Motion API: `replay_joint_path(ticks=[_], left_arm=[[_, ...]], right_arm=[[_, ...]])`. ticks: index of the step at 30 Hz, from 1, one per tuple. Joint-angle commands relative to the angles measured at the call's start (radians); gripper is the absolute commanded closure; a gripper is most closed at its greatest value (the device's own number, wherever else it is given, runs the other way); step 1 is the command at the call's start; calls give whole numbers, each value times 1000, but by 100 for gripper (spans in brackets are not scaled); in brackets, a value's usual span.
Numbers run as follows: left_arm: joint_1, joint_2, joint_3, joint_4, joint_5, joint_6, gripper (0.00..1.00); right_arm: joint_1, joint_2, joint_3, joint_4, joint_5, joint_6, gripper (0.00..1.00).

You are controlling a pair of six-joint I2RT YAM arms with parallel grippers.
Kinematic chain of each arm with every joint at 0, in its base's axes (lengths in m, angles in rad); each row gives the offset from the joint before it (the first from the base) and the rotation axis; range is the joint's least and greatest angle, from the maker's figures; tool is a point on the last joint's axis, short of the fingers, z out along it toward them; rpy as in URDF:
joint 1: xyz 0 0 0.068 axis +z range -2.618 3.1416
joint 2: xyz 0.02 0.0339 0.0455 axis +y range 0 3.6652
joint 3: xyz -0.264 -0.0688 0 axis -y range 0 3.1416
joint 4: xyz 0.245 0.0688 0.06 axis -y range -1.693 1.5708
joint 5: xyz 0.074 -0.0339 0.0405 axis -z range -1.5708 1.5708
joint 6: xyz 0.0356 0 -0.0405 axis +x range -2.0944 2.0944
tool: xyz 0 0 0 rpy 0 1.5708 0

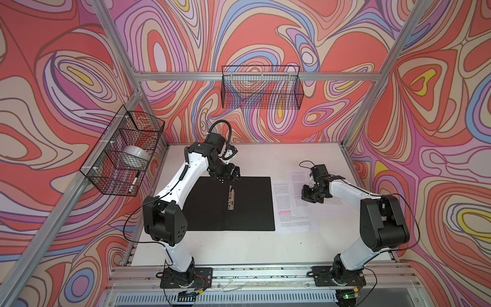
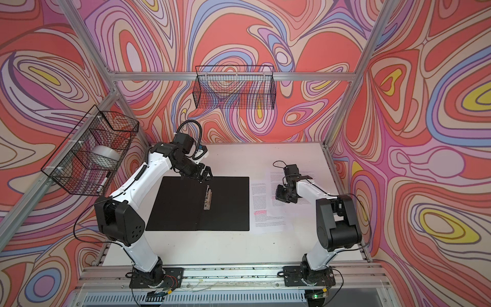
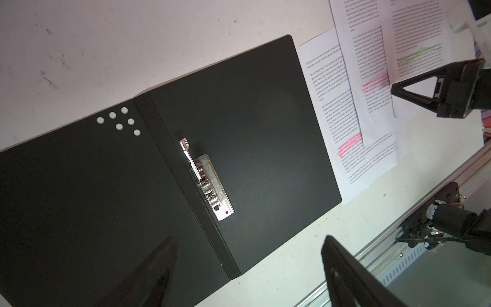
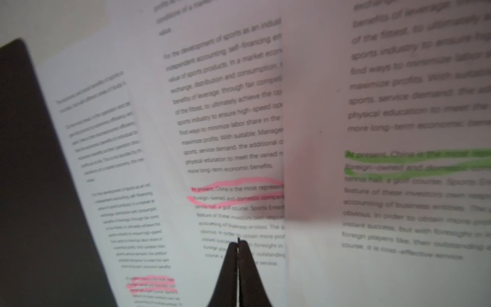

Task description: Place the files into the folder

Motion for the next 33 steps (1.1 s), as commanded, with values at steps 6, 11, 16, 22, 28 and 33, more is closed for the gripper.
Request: replay_joint_path(ticks=[6,11,16,22,28,33], left_arm=[[-67,-44,-13,-7,-14,47,9],[-135,-2,40,1,-38,46,5],[-199,110,142,11,-21,22,4],[-243,257,274,42,27,2,3],[-272,407,403,47,51,-48,0],[-297,487,490,31,57,-49,0]], right_arm=[[-52,-83,90,-107,176,32,58],[-171,4,183,-102,245,29,51],[-302,83,215,-42,229,36,50],[-379,189,221,39,224,38,48],[-394,313,257,51,150,-9,49],[-394,375,279,31,83,-37,50]])
